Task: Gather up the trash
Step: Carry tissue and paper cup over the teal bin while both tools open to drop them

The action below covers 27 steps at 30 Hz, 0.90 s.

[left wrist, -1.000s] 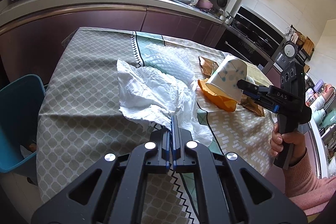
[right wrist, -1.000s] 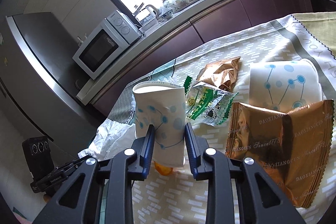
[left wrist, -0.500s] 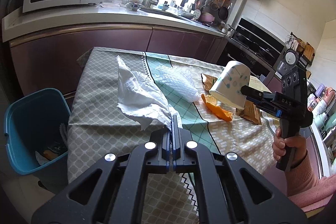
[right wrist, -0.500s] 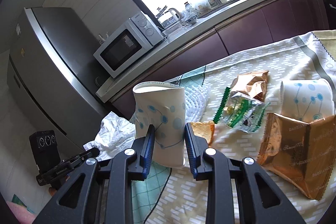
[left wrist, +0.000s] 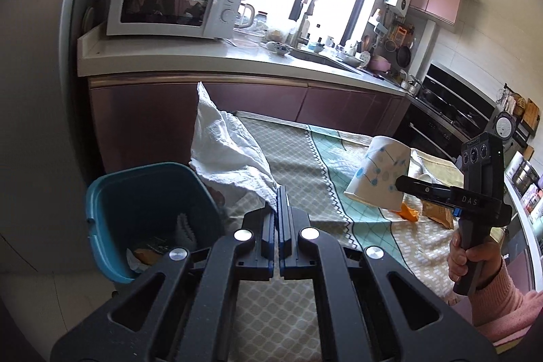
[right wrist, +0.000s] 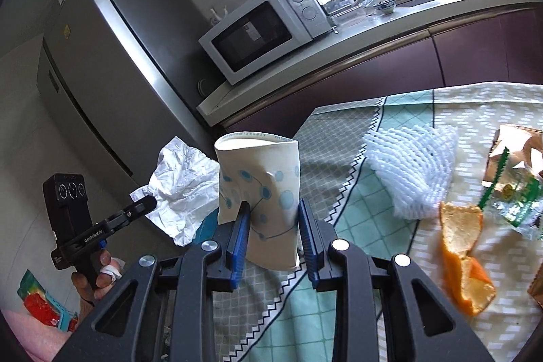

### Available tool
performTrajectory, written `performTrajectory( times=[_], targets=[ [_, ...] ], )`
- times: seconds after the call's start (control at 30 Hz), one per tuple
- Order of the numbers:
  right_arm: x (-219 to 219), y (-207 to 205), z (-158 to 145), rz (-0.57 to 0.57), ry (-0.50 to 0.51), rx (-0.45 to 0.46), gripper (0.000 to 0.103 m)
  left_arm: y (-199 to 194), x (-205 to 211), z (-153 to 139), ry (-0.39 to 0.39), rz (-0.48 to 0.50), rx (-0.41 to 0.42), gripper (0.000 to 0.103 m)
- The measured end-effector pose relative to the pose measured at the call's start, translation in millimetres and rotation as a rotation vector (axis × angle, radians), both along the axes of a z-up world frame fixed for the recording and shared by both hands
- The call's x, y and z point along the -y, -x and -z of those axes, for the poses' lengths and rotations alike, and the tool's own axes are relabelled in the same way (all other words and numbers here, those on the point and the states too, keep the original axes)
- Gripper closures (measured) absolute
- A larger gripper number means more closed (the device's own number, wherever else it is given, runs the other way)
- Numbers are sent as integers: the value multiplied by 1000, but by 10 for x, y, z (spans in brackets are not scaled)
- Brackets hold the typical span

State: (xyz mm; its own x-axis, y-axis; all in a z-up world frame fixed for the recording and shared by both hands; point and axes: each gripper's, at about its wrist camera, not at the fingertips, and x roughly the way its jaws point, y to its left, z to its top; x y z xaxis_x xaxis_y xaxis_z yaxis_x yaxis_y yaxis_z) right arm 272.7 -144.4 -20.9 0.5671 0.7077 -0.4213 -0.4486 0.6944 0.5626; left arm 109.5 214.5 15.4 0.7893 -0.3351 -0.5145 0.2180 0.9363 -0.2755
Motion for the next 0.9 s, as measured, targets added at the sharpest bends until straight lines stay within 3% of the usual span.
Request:
performTrajectory(
  times=[0.2, 0.37, 0.57, 0.9],
  targets=[
    [-487, -218, -19, -87, 16, -18, 76, -39, -440, 93, -33, -110, -26, 101],
    [-1021, -396, -75, -164, 66, -11, 76, -227, -752, 343, -51, -179, -89, 101],
    [-1604, -636, 30, -221, 149, -38, 76, -511, -936, 792, -65, -195, -198, 101],
    [-2199, -1007, 400, -250, 227, -176, 73, -921, -1045, 1329, -47, -198, -326, 101]
  ],
)
